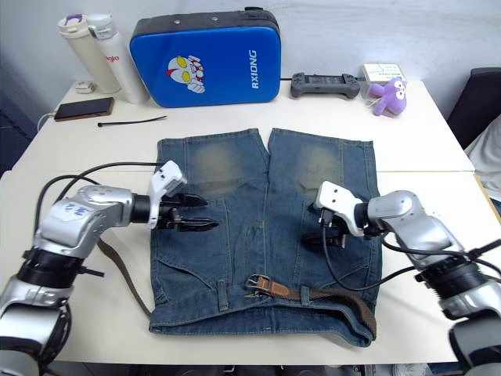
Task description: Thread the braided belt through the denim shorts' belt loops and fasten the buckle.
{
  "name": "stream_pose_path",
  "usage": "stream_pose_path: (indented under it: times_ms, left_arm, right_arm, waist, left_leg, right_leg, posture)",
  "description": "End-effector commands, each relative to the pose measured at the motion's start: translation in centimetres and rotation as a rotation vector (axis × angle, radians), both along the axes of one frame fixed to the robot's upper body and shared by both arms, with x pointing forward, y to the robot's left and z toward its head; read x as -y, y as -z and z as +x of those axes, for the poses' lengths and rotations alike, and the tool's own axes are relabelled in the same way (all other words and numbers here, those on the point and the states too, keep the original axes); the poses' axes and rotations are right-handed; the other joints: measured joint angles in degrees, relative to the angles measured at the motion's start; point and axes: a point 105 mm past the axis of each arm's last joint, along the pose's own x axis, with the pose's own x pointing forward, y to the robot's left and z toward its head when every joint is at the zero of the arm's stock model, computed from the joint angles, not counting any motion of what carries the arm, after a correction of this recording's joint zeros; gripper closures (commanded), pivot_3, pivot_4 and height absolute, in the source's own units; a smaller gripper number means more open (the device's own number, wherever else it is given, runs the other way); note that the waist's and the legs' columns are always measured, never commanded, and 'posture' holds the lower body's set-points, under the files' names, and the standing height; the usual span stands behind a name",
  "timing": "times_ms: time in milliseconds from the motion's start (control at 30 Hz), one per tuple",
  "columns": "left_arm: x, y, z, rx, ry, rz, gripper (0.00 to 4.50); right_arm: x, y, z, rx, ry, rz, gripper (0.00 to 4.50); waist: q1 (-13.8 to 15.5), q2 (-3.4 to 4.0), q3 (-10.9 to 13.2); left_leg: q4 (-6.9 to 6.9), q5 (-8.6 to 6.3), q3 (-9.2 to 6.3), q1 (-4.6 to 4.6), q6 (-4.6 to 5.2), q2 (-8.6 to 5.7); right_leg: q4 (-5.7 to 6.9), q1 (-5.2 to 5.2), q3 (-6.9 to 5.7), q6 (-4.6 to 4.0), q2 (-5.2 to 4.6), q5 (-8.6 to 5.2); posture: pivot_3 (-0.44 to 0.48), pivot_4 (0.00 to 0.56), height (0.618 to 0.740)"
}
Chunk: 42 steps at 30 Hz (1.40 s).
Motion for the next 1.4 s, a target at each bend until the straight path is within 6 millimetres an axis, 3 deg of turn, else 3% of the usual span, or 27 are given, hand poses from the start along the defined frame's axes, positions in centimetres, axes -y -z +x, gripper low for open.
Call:
stream_pose_path:
  times_ms: [33,133,167,200,300,333,400,500,633,733,1033,1167,1400]
  left_arm:
    - [0.0,2.4,0.2,-0.022,-0.050,0.080,0.04]
    - [-0.3,5.2,-0.8,-0.081,-0.068,0.141,0.04]
    - [-0.3,6.0,-1.1,-0.102,-0.073,0.152,0.56]
    - [-0.4,6.5,-1.3,-0.116,-0.076,0.157,0.74]
    - [-0.6,7.3,-1.6,-0.111,-0.060,0.208,1.72]
    - [-0.6,7.4,-1.7,-0.114,-0.054,0.205,2.31]
    - [-0.9,7.0,-1.6,-0.105,-0.052,0.205,3.04]
    - [-1.3,5.0,-0.6,-0.040,-0.050,0.166,4.33]
    - [-1.7,2.7,-0.5,-0.029,-0.034,0.101,4.47]
    - [-1.7,1.1,-0.6,-0.014,-0.013,0.052,4.47]
    - [-1.0,-3.7,0.4,0.100,-0.001,-0.016,4.47]
    - [-0.9,-5.4,2.2,0.186,-0.033,-0.013,4.47]
    - [-2.4,-4.5,7.3,0.306,-0.127,0.149,4.47]
  right_arm:
    - [1.9,2.3,0.5,-0.021,0.059,-0.115,0.00]
    - [2.6,3.9,0.1,-0.087,0.090,-0.154,0.00]
    - [2.7,4.3,-0.1,-0.106,0.103,-0.159,0.53]
    - [2.8,4.5,-0.1,-0.117,0.112,-0.162,0.71]
    - [2.8,5.1,-0.5,-0.133,0.115,-0.179,1.86]
    - [2.6,5.2,-0.6,-0.141,0.120,-0.169,2.39]
    - [2.3,5.2,-0.5,-0.138,0.135,-0.151,3.17]
    - [1.1,4.2,-1.1,-0.152,0.099,-0.094,4.47]
    - [-0.1,2.3,-1.6,-0.178,0.086,-0.007,4.50]
    - [-0.8,0.2,-2.0,-0.186,0.074,0.055,4.50]
    - [-1.6,-4.8,-2.1,-0.135,0.052,0.134,4.50]
    - [-1.7,-6.3,-1.2,-0.067,0.075,0.137,4.50]
    - [-1.9,-7.9,-1.2,-0.018,0.101,0.171,4.50]
  waist:
    - [-0.19,-0.11,-0.08]
    - [-0.03,-0.18,-0.56]
    - [-0.01,-0.21,-0.72]
    - [-0.02,-0.23,-0.89]
    - [-0.08,-0.22,-1.38]
    - [-0.08,-0.27,-1.57]
    - [-0.07,-0.45,-1.97]
    - [-0.10,-0.46,-2.13]
    - [-0.04,-0.45,-2.11]
    - [-0.10,-0.42,-2.07]
    - [0.10,-0.27,-1.77]
    - [0.12,-0.29,-1.75]
    - [0.16,-0.30,-1.71]
  left_leg:
    - [0.00,0.01,0.04,-0.01,-0.02,0.00]
    - [-0.01,0.03,0.06,0.33,-0.05,0.01]
    - [-0.02,0.02,0.03,0.47,-0.04,0.01]
    - [-0.09,-0.01,0.00,0.75,0.00,0.01]
    - [-0.36,-0.37,-0.03,1.70,0.42,0.01]
    - [-0.50,-0.44,-0.02,1.90,0.46,0.01]
    - [-0.76,-0.44,0.00,2.19,0.46,0.00]
    - [-0.91,-0.44,-0.01,2.31,0.42,0.01]
    - [-0.95,-0.42,-0.01,2.03,0.39,0.00]
    - [-0.89,-0.24,-0.01,1.23,0.08,0.00]
    - [-0.38,-0.03,0.00,-0.11,-0.07,0.00]
    - [-0.37,-0.03,0.00,-0.14,-0.06,0.00]
    - [-0.27,-0.03,0.01,-0.25,-0.06,-0.01]
  right_leg:
    - [0.10,-0.05,0.05,0.00,0.01,0.00]
    - [0.15,0.22,0.09,0.00,-0.01,0.00]
    - [0.03,0.42,0.07,0.00,-0.01,0.00]
    - [-0.08,0.74,0.07,0.00,-0.02,0.00]
    - [-0.47,1.73,0.06,-0.01,-0.04,-0.01]
    - [-0.56,1.91,0.07,0.00,-0.08,-0.01]
    - [-0.72,2.14,0.08,-0.01,-0.10,-0.01]
    - [-0.79,2.24,0.08,-0.04,-0.12,-0.03]
    - [-0.76,1.89,0.08,-0.07,-0.14,-0.04]
    - [-0.63,1.07,0.07,-0.07,-0.12,-0.04]
    - [-0.15,-0.24,0.07,-0.07,-0.07,-0.04]
    - [-0.15,-0.26,0.07,-0.07,-0.07,-0.04]
    - [-0.10,-0.37,0.05,-0.07,-0.05,-0.04]
  posture:
    - [0.000,0.150,0.740]
    - [0.000,0.150,0.740]
    - [0.000,0.150,0.740]
    - [0.000,0.150,0.740]
    - [0.000,0.150,0.740]
    - [0.000,0.150,0.740]
    - [0.000,0.150,0.740]
    - [0.000,0.150,0.740]
    - [0.000,0.150,0.740]
    - [0.000,0.150,0.740]
    - [0.000,0.150,0.740]
    - [0.000,0.150,0.740]
    - [0.000,0.150,0.740]
